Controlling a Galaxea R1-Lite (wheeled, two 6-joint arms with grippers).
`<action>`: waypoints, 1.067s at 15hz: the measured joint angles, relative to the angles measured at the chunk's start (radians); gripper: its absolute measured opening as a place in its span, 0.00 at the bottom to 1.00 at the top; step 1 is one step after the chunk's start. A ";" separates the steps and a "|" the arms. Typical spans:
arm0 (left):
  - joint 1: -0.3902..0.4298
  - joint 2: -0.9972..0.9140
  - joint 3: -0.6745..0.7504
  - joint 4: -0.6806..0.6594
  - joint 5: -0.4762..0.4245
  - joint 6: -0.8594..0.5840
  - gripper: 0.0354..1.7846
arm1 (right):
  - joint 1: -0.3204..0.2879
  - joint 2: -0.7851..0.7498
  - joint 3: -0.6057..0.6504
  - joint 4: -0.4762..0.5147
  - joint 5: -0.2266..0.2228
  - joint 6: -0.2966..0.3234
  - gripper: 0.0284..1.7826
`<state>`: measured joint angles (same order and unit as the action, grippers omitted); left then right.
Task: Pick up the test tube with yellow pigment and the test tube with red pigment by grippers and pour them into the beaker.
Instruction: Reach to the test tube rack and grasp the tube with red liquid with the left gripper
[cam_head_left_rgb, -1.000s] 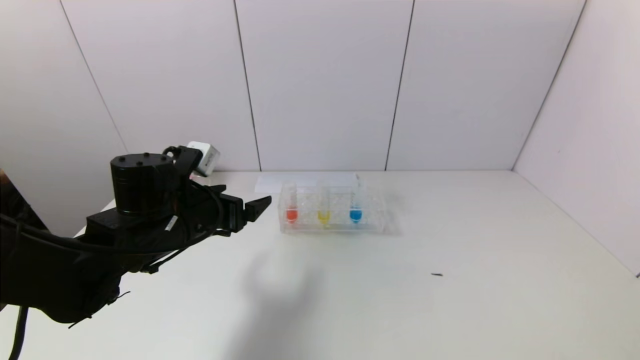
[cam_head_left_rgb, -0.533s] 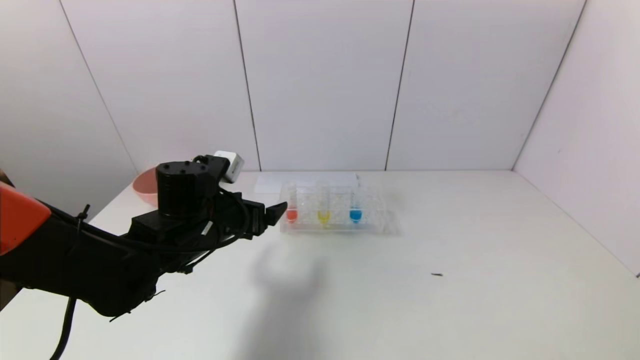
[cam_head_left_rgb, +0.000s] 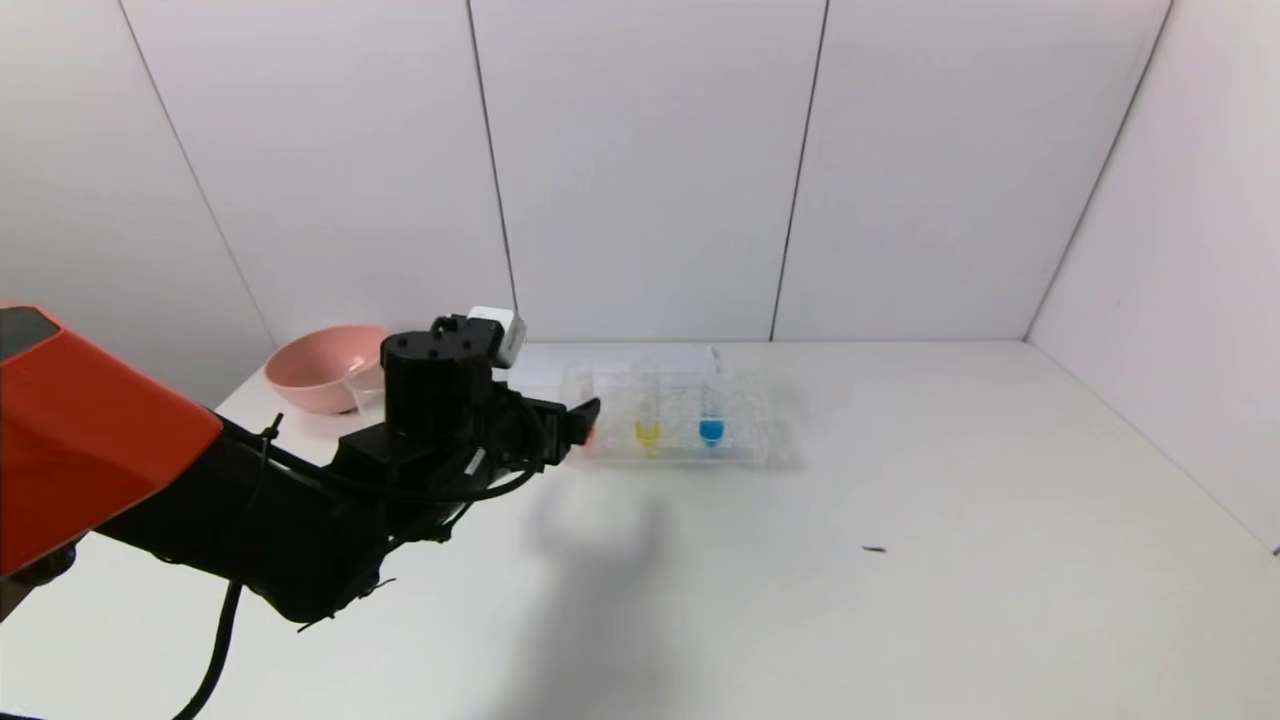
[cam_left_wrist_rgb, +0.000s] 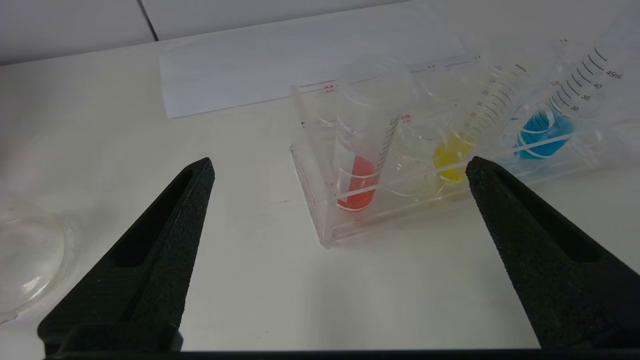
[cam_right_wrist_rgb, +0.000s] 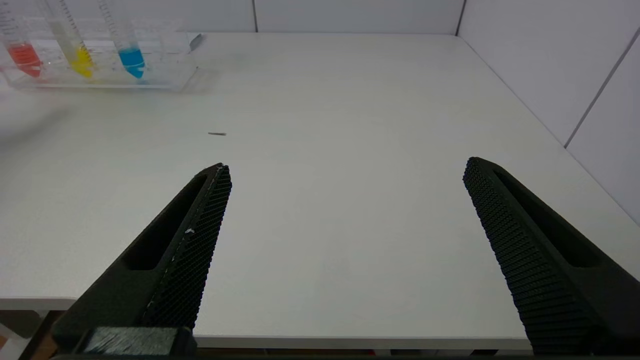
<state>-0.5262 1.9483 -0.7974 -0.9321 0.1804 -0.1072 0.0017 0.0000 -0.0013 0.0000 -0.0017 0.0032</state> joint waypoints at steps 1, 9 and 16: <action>-0.003 0.014 -0.008 -0.013 0.007 0.002 0.99 | 0.000 0.000 0.000 0.000 0.000 0.000 0.95; -0.020 0.096 -0.097 -0.017 0.077 0.000 0.99 | 0.000 0.000 0.000 0.000 0.000 0.000 0.95; -0.027 0.150 -0.160 -0.010 0.122 -0.001 0.99 | 0.000 0.000 0.000 0.000 0.000 0.000 0.95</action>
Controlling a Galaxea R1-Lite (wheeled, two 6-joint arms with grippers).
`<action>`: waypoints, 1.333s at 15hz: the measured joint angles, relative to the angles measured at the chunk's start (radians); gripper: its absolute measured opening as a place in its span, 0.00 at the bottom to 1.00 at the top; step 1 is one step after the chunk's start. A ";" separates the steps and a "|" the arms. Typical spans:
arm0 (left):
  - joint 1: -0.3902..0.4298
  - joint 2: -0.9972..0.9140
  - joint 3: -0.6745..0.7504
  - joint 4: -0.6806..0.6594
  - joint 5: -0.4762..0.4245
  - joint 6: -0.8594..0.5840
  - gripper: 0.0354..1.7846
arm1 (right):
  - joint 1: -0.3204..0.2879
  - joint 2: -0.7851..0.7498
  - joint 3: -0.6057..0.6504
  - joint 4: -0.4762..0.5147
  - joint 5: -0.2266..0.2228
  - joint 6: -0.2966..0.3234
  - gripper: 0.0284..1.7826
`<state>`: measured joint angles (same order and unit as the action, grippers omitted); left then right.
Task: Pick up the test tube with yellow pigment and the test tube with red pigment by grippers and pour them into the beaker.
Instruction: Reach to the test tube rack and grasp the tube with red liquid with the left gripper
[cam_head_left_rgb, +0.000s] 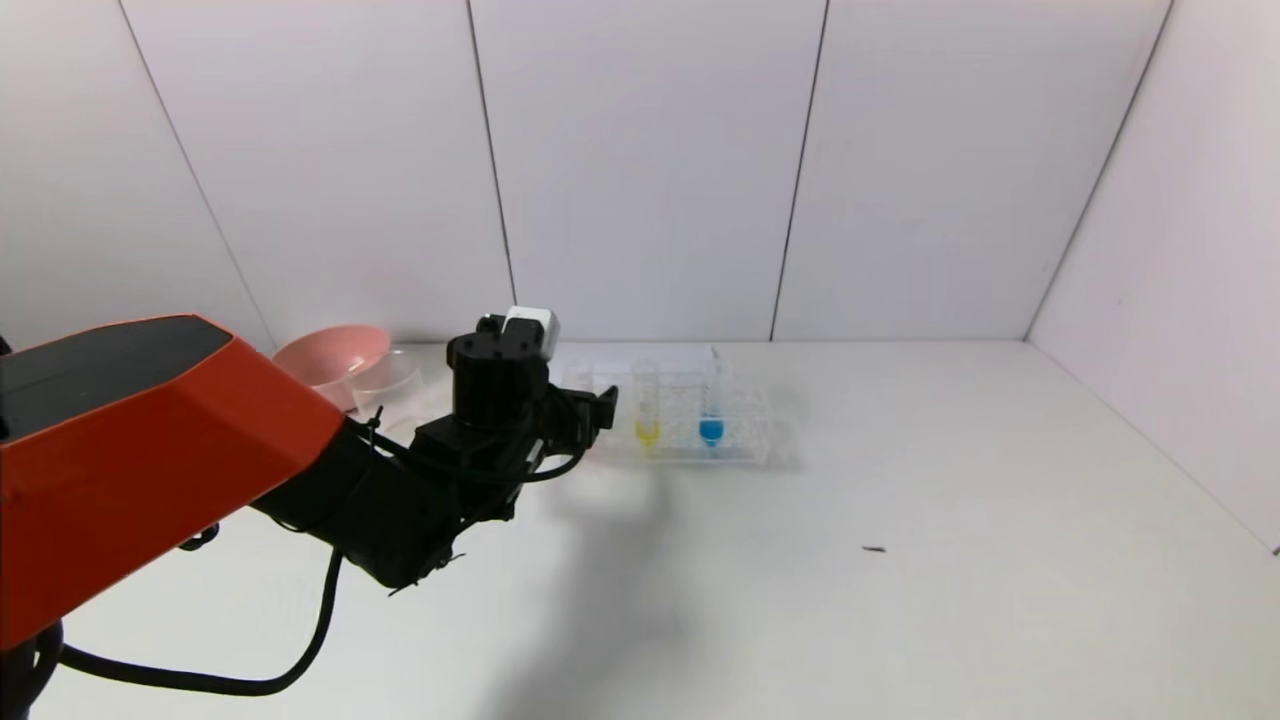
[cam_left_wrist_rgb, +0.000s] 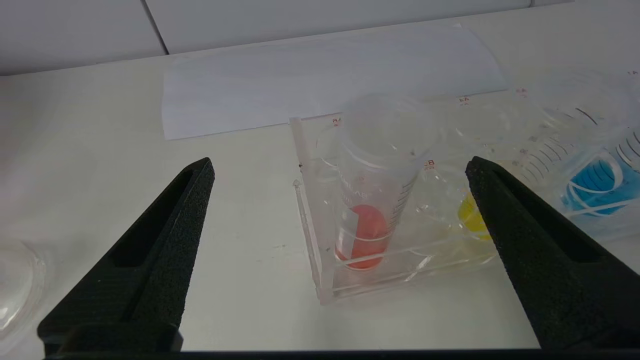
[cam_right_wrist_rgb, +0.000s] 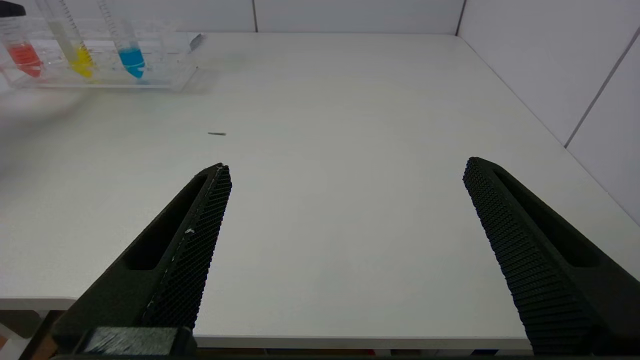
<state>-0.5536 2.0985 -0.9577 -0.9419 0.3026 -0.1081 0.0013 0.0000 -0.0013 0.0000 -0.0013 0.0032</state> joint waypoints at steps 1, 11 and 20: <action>0.000 0.010 -0.011 0.000 0.010 0.000 0.99 | 0.000 0.000 0.000 0.000 0.000 0.000 0.95; -0.008 0.084 -0.072 -0.010 0.051 -0.001 0.99 | 0.000 0.000 0.000 0.000 0.000 0.000 0.95; -0.011 0.096 -0.093 -0.005 0.042 -0.001 0.59 | 0.000 0.000 0.000 0.000 0.000 0.000 0.95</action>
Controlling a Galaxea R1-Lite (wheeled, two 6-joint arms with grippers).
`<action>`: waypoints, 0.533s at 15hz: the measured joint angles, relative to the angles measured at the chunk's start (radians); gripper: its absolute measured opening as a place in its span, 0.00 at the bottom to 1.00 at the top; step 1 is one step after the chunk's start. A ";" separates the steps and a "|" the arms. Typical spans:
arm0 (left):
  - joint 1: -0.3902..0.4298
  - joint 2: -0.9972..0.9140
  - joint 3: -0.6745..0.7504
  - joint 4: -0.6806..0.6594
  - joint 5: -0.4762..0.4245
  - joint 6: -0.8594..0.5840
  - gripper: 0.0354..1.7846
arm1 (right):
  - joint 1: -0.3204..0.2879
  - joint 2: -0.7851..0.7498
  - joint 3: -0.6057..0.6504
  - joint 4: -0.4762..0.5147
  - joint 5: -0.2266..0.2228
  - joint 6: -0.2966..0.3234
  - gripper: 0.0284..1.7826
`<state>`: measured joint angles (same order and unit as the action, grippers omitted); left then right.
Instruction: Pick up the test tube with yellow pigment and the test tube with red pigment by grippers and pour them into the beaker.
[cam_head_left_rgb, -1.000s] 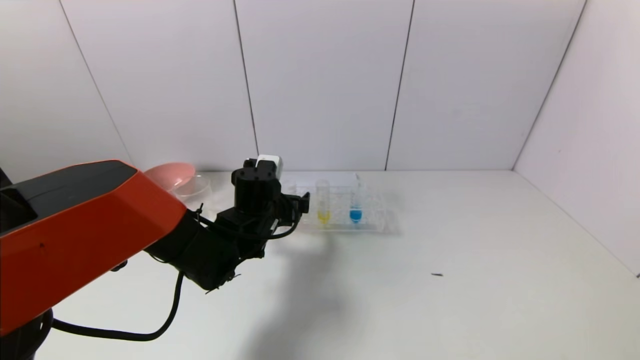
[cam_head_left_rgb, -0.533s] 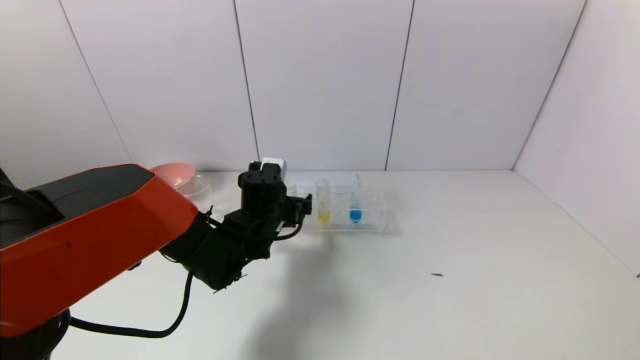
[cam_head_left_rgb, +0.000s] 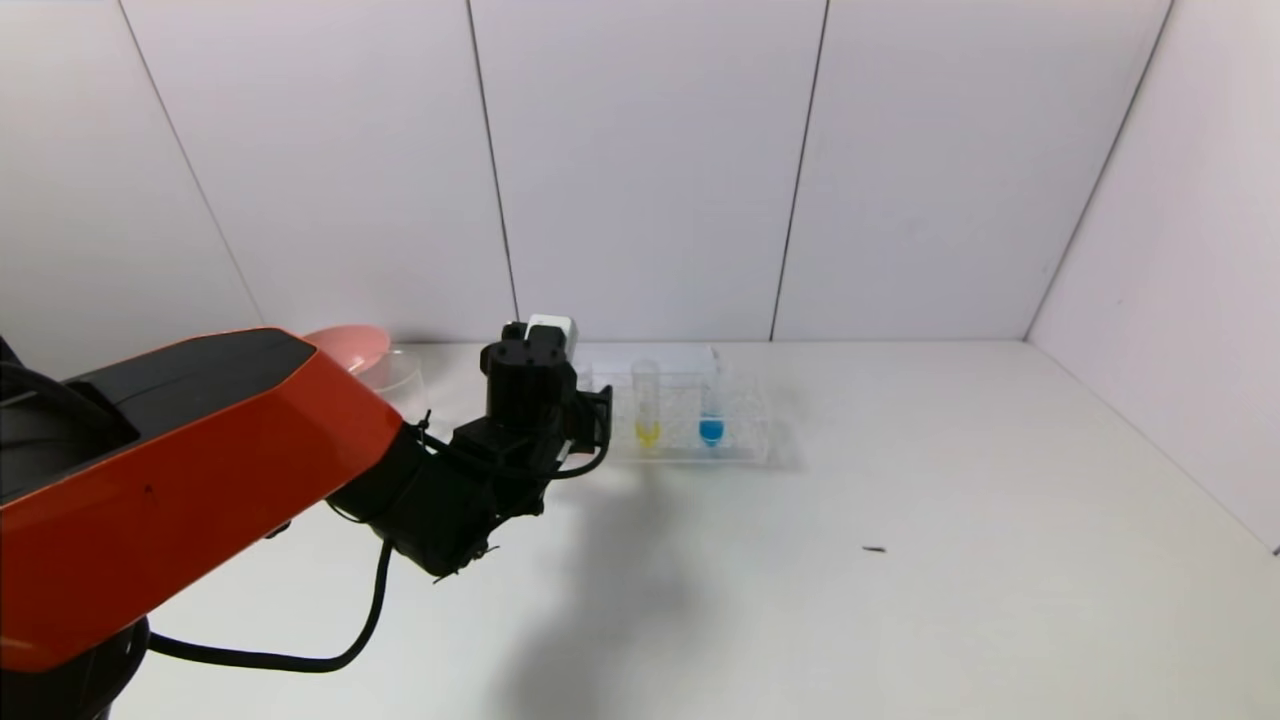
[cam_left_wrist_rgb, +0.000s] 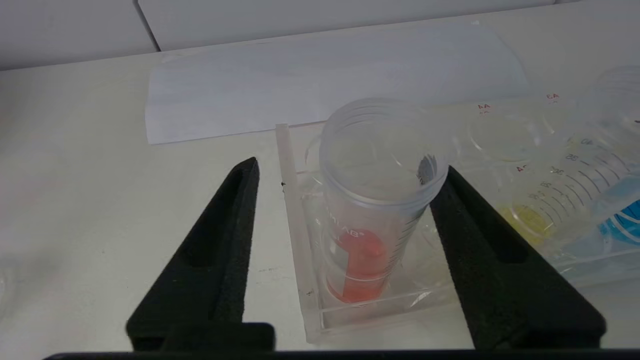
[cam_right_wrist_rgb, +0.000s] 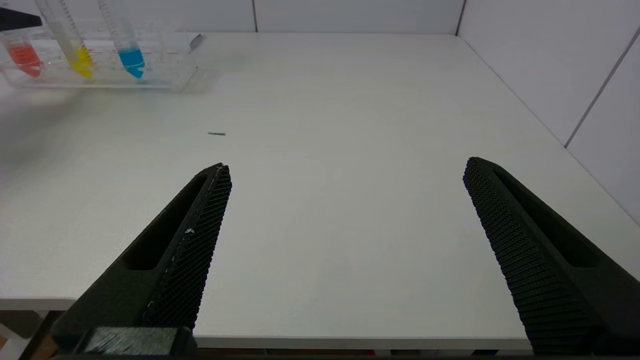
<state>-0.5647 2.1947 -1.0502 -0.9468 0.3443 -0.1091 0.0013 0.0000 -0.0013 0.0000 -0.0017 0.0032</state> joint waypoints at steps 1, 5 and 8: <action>0.000 0.000 0.000 0.000 -0.001 -0.001 0.48 | 0.000 0.000 0.000 0.000 0.000 0.000 0.95; -0.003 -0.004 0.001 0.000 -0.006 0.000 0.24 | 0.000 0.000 0.000 0.000 0.000 0.000 0.95; -0.005 -0.007 0.002 0.000 -0.005 0.002 0.24 | 0.000 0.000 0.000 0.000 0.000 0.000 0.95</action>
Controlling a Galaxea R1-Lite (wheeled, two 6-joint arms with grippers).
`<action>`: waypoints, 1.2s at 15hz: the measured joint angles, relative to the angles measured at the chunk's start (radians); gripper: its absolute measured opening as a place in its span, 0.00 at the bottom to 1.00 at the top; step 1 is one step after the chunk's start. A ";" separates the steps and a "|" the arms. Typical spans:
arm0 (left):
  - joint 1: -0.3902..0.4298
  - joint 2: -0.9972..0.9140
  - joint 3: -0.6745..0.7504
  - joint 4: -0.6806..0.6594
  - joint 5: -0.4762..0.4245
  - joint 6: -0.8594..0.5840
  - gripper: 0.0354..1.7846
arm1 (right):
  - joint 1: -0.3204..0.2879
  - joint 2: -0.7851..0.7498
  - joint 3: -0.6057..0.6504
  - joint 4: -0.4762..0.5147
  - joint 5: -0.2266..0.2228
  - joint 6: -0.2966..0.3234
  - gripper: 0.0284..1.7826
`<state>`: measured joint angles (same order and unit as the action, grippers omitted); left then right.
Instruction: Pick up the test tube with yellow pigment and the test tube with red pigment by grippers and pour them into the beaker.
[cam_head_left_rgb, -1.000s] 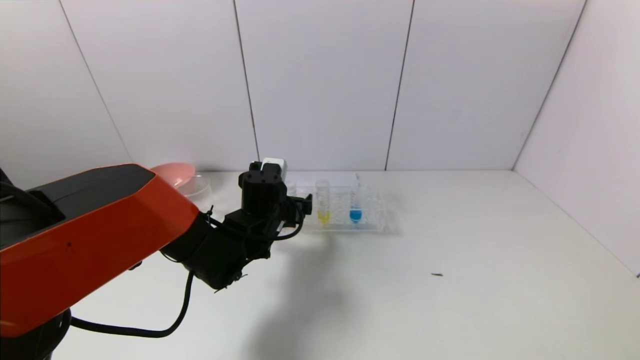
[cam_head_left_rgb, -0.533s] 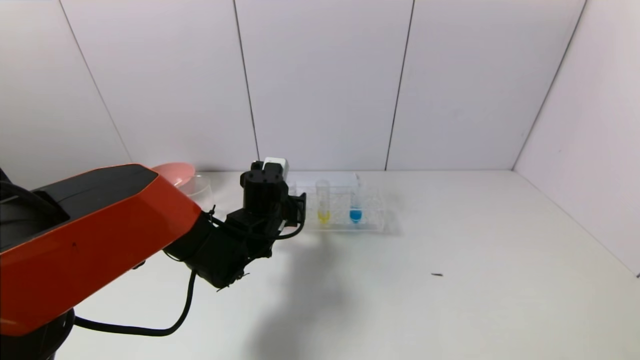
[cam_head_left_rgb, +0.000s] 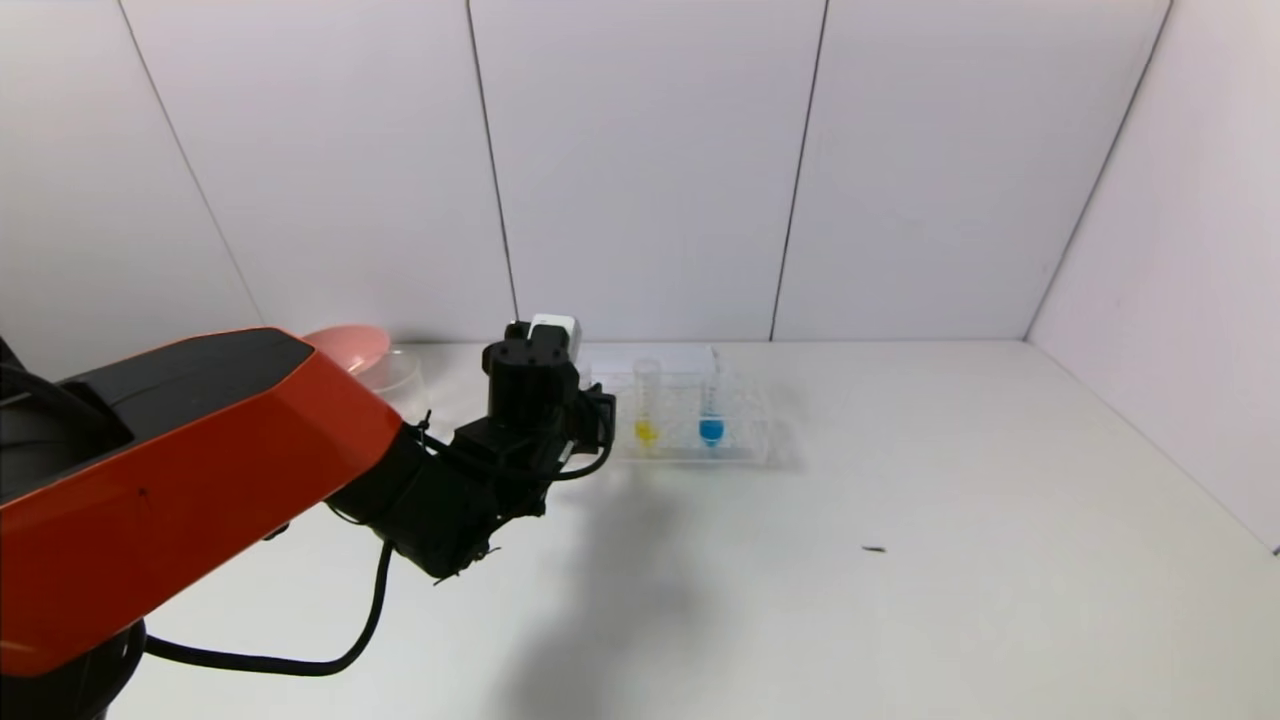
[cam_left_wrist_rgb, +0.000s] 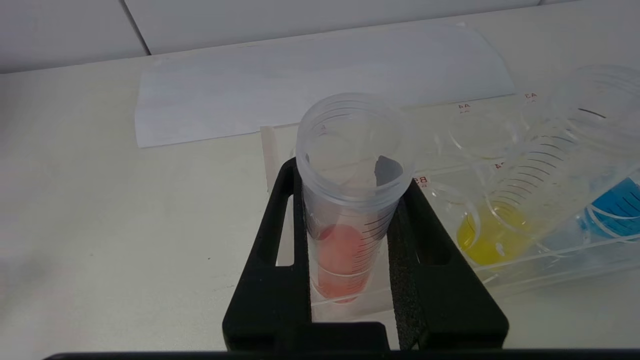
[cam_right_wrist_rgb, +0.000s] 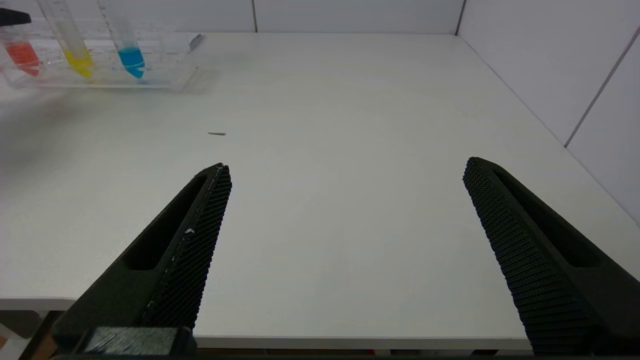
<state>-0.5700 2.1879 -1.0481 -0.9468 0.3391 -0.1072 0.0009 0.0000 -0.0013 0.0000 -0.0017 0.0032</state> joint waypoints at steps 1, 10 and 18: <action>-0.001 -0.001 0.000 0.000 0.000 0.000 0.24 | 0.000 0.000 0.000 0.000 0.000 0.000 0.95; -0.007 -0.039 -0.002 0.009 0.002 0.010 0.24 | 0.000 0.000 0.000 0.000 0.000 0.000 0.95; -0.013 -0.107 -0.004 0.031 0.001 0.019 0.24 | 0.000 0.000 0.000 0.000 0.000 0.000 0.95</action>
<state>-0.5830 2.0811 -1.0526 -0.9160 0.3404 -0.0879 0.0013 0.0000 -0.0017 0.0000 -0.0017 0.0032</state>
